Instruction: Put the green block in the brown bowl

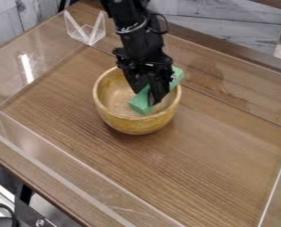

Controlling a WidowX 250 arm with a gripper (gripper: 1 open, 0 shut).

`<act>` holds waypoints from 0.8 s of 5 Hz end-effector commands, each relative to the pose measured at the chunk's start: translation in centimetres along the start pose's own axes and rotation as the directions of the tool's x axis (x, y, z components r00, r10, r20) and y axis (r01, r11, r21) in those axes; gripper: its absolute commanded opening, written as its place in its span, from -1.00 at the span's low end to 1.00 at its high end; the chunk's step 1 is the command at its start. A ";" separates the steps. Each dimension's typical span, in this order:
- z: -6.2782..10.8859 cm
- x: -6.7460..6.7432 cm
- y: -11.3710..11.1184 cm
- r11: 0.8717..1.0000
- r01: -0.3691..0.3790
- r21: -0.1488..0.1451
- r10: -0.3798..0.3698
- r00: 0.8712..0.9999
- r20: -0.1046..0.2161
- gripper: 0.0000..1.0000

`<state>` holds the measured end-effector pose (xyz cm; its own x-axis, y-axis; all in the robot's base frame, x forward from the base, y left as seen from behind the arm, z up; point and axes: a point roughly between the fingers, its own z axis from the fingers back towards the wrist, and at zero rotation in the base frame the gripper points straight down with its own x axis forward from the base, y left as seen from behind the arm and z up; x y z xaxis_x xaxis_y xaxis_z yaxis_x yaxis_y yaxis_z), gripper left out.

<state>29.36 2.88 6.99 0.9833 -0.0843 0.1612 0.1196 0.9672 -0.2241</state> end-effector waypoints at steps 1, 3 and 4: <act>1.4 1.3 0.4 1.000 0.007 0.015 -0.008 0.998 0.056 -1.00; 1.3 1.5 0.2 1.000 0.007 0.007 -0.007 0.999 0.050 -1.00; 1.3 1.6 0.1 1.000 0.007 0.003 -0.007 0.999 0.047 -1.00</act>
<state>29.69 2.86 6.91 0.9847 -0.0840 0.1527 0.1190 0.9643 -0.2364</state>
